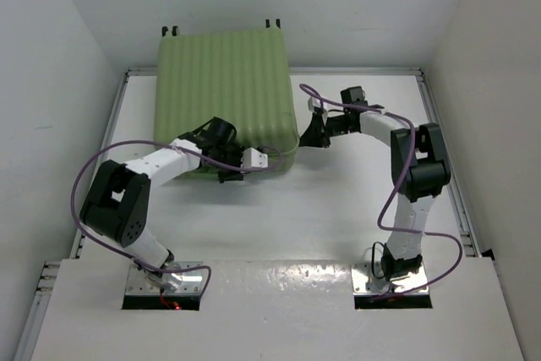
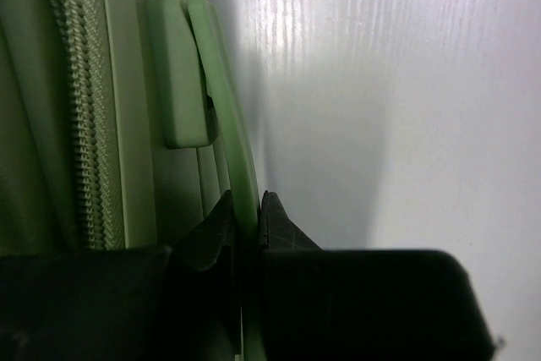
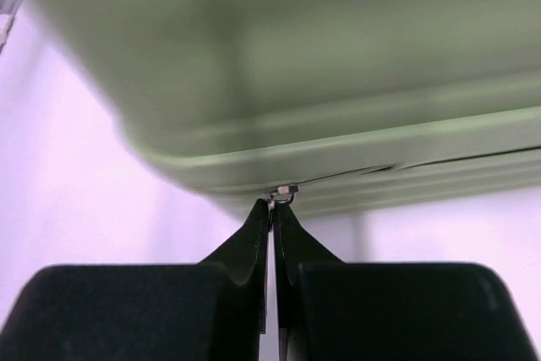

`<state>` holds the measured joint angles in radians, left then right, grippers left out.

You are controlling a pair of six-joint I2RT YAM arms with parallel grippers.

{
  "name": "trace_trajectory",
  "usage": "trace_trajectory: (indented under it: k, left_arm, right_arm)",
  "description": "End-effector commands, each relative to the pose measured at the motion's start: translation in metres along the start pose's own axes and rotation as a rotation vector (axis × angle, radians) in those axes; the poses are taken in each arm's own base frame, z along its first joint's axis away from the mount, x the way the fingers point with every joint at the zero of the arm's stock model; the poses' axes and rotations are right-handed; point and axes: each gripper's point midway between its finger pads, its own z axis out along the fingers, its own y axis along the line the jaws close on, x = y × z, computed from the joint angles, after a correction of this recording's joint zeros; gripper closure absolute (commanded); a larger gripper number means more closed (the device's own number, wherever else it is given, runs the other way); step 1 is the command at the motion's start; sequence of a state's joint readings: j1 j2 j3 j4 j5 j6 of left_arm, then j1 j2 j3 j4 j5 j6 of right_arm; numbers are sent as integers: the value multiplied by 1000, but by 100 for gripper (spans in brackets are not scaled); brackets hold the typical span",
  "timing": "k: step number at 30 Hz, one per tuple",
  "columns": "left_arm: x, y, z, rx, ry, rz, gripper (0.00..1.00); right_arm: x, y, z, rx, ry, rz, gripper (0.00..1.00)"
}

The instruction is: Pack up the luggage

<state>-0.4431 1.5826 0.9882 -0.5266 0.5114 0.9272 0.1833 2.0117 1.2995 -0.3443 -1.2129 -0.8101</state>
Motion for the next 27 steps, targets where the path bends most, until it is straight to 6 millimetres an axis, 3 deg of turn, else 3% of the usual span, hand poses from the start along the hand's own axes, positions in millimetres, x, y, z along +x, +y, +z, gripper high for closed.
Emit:
trace_trajectory:
  k: [1, 3, 4, 6, 7, 8, 9, 10, 11, 13, 15, 16, 21, 27]
  left_arm:
    - [-44, 24, 0, -58, -118, 84, 100]
    - [-45, 23, 2, -69, -139, 64, 100]
    - [-55, 27, -1, -95, -167, 60, 100]
    - [-60, 31, 0, -119, -170, 33, 100]
    - [-59, 31, 4, -116, -170, 6, 100]
    - [-71, 32, 7, -119, -184, -18, 100]
    - [-72, 35, 7, -131, -187, -41, 100]
    - [-76, 31, 12, -122, -193, -52, 100]
    - [-88, 34, 12, -139, -216, -65, 100]
    - [-100, 35, 14, -150, -251, -88, 100]
    - [-102, 25, 15, -141, -277, -109, 100]
    - [-109, 20, 13, -137, -303, -106, 100]
    - [-113, -13, 11, -119, -382, -96, 100]
    - [-107, -26, 0, -126, -457, -134, 100]
  right_arm:
    - [-17, 35, -10, -26, -22, 1, 100]
    - [-19, 45, -13, -21, -8, -5, 100]
    - [-18, 59, -15, -17, 4, 20, 100]
    - [-17, 63, -7, 0, 29, 20, 100]
    - [-9, 82, -6, 0, 44, 51, 100]
    - [-11, 75, 0, 51, 57, 40, 100]
    - [2, 92, 10, 37, 77, 70, 100]
    - [-7, 96, 9, 65, 71, 35, 100]
    - [-8, 103, 22, 84, 49, 44, 100]
    - [12, 124, 34, 145, 103, 104, 100]
    - [9, 108, 39, 287, 93, 86, 100]
    - [3, 109, 50, 334, 82, 93, 100]
    - [-17, 97, 67, 503, 5, 132, 100]
    - [-41, 108, 88, 460, -63, 59, 100]
